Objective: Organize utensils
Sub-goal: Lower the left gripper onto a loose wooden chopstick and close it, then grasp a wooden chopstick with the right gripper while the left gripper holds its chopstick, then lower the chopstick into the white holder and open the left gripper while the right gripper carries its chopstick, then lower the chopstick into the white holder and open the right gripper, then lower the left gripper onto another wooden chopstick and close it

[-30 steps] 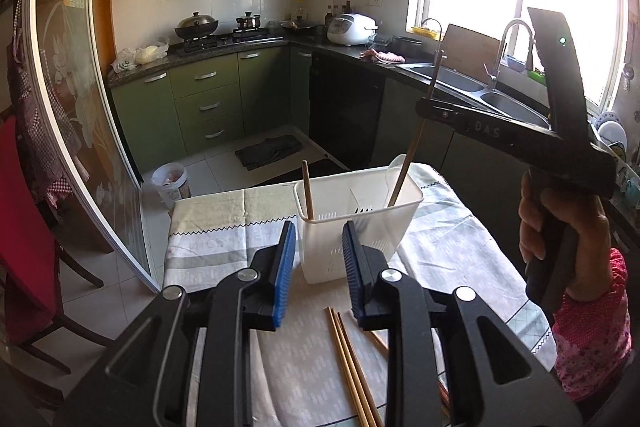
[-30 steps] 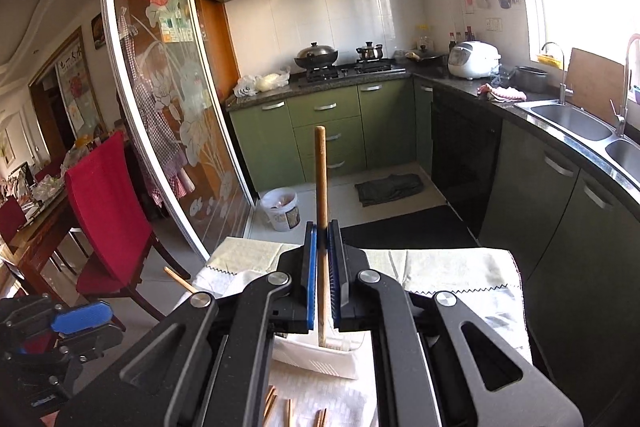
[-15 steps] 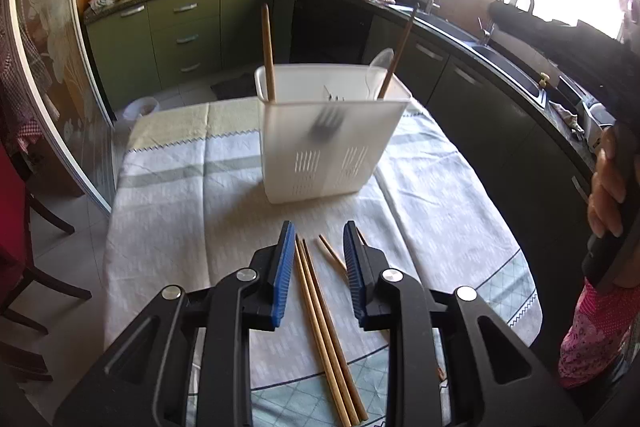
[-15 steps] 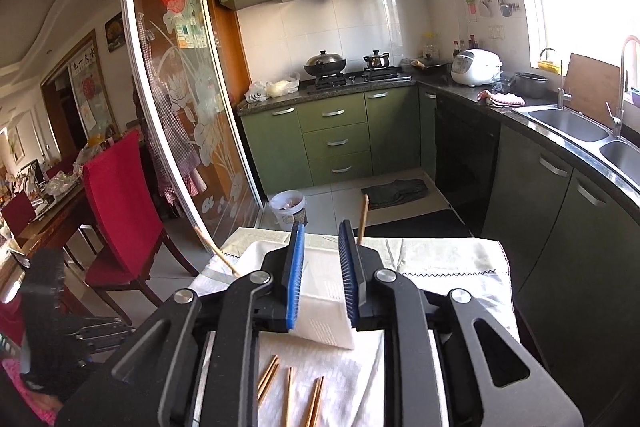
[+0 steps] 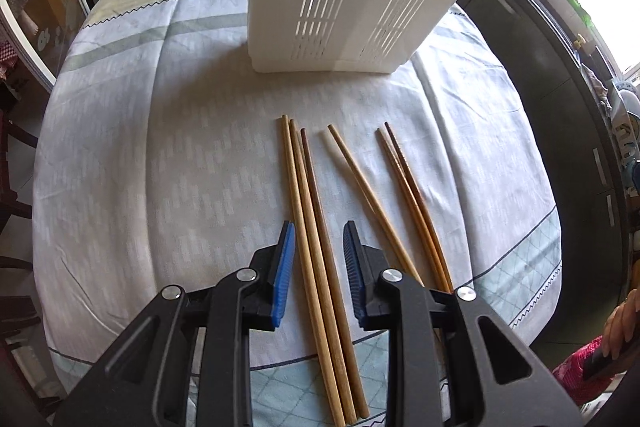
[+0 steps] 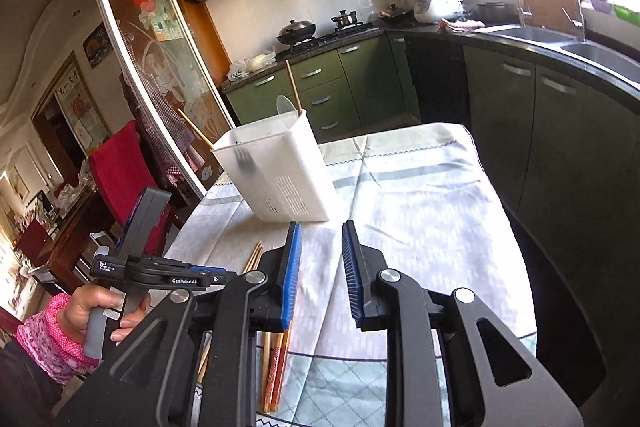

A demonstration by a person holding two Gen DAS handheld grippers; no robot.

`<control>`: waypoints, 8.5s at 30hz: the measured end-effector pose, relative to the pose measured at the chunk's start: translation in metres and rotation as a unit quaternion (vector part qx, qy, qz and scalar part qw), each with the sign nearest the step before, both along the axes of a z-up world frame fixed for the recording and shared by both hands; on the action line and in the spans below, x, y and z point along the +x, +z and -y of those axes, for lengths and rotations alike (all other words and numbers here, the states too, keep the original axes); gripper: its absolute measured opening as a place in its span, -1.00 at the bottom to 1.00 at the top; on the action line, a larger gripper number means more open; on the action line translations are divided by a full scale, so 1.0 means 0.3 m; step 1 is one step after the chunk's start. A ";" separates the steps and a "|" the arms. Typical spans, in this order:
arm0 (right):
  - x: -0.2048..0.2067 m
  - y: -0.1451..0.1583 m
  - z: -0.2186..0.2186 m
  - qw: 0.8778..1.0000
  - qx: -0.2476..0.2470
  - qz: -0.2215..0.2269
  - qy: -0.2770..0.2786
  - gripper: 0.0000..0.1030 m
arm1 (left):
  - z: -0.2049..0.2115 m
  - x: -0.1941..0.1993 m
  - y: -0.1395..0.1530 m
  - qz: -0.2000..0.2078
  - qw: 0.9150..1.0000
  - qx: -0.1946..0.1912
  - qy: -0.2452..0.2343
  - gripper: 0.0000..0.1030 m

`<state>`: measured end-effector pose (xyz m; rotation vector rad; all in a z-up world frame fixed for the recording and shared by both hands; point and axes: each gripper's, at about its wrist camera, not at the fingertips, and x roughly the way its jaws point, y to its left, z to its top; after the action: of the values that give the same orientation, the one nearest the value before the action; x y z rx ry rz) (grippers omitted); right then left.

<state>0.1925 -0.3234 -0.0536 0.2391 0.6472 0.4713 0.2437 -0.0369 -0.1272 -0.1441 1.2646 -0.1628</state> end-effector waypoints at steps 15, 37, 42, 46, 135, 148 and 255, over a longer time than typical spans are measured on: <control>-0.005 -0.038 0.021 0.999 0.039 -0.024 0.008 -0.41 | -0.008 0.003 -0.073 -0.022 0.998 0.050 0.004 -0.53; 0.014 -0.072 0.004 0.998 0.041 -0.044 0.014 -0.41 | -0.005 0.000 -0.014 0.030 0.998 0.056 0.025 -0.88; 0.039 -0.086 -0.072 0.997 0.011 -0.061 0.048 -0.35 | -0.034 -0.066 0.101 0.087 0.995 0.049 0.031 -0.88; 0.107 -0.136 -0.164 0.992 -0.028 -0.097 0.079 -0.35 | -0.064 -0.148 0.189 0.136 0.989 0.041 0.036 -0.88; 0.038 0.099 -0.282 0.992 -0.093 0.012 0.083 -0.86 | -0.007 -0.162 0.792 0.348 0.937 0.015 0.008 -0.88; 0.050 0.116 -0.197 0.994 -0.078 0.013 0.072 -0.86 | 0.059 0.153 0.772 0.373 0.923 0.074 0.054 -0.88; 0.108 -0.042 -0.185 0.993 -0.069 -0.050 0.076 -0.32 | -0.036 -0.150 0.208 0.171 0.984 0.051 0.030 -0.87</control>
<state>0.2249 -0.2680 -0.0661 0.0830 0.7958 0.5601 0.1987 -0.0260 -0.0646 -0.0624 0.9234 -0.0676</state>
